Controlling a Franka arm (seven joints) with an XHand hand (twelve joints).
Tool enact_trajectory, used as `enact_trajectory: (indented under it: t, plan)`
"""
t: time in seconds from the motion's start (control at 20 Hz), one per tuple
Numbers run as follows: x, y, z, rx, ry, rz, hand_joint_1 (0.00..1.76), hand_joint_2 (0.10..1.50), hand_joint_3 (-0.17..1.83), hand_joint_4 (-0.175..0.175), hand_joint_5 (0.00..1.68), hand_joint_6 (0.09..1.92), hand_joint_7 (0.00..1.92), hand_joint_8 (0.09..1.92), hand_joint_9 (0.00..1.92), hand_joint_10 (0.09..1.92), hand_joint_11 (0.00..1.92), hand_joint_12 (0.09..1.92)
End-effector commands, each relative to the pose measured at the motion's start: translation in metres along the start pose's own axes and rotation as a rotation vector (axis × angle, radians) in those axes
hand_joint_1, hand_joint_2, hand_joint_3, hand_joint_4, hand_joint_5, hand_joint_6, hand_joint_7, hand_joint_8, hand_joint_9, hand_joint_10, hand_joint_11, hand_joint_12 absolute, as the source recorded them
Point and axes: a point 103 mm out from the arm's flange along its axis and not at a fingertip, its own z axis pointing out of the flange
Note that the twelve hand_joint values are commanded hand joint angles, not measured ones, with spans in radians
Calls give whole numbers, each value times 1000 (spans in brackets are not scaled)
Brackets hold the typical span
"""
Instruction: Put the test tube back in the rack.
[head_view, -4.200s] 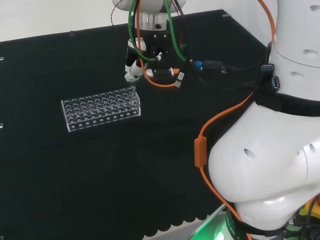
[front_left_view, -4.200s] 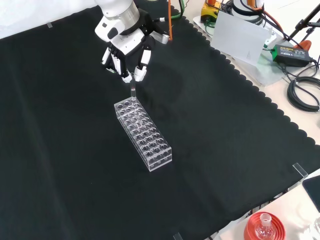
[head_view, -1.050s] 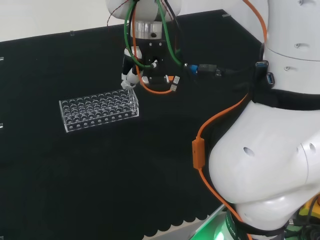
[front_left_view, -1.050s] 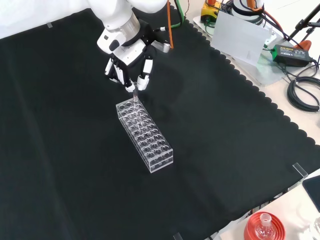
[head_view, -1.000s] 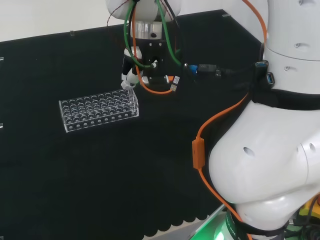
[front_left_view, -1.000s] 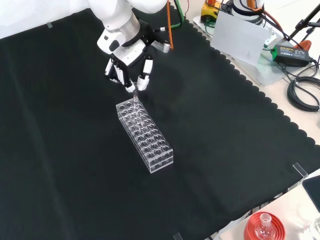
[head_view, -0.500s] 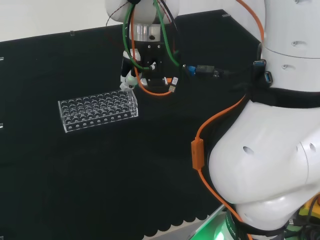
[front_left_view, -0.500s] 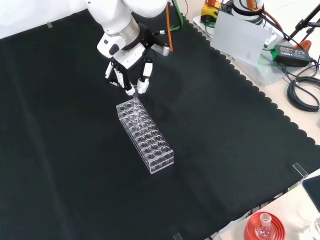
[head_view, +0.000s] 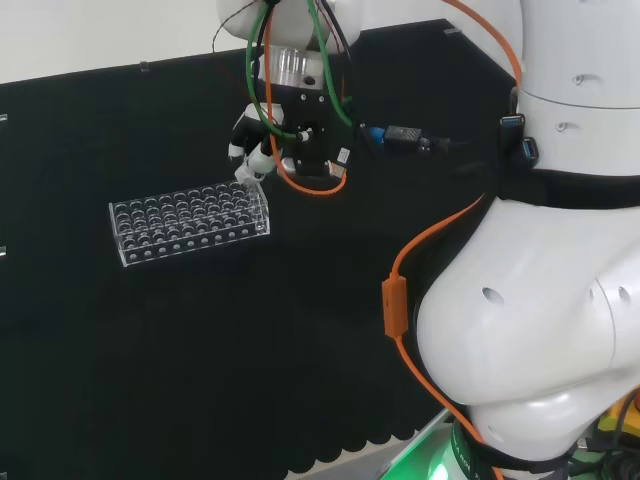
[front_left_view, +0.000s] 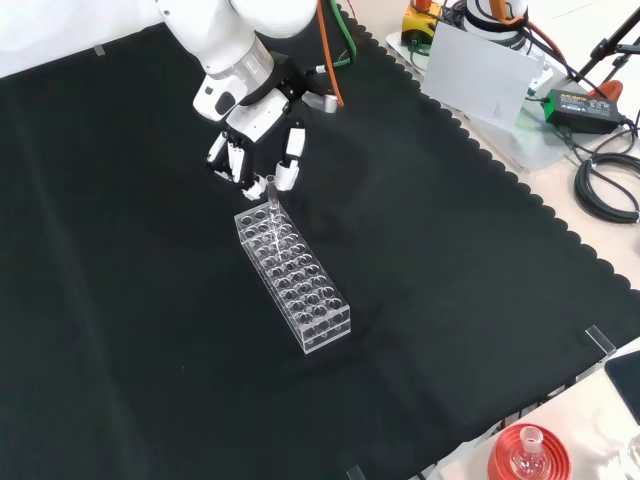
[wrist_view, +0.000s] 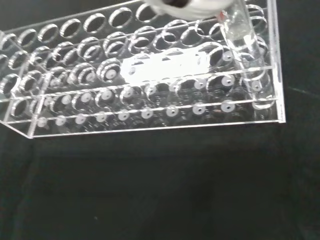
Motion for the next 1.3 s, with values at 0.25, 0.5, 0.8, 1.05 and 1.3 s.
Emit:
enact_trajectory:
  t: [0.25,0.5,0.8,1.05,1.3]
  plan:
    - [5,-8,-27,-29,-10,-29,1199,935,-175,-3,593,939,834,833,748,849,99,1556]
    - [9,-13,-53,-65,-26,-43,1199,934,-175,1,588,933,827,832,738,848,89,1559]
    - [14,-21,-84,-104,-55,-55,1198,932,-175,4,587,930,822,830,731,848,82,1562]
    - [20,-33,-107,-131,-81,-65,1197,931,-175,6,587,927,818,828,728,847,76,1564]
    - [23,-46,-127,-157,-101,-65,1196,931,-175,9,589,926,816,826,725,847,72,1566]
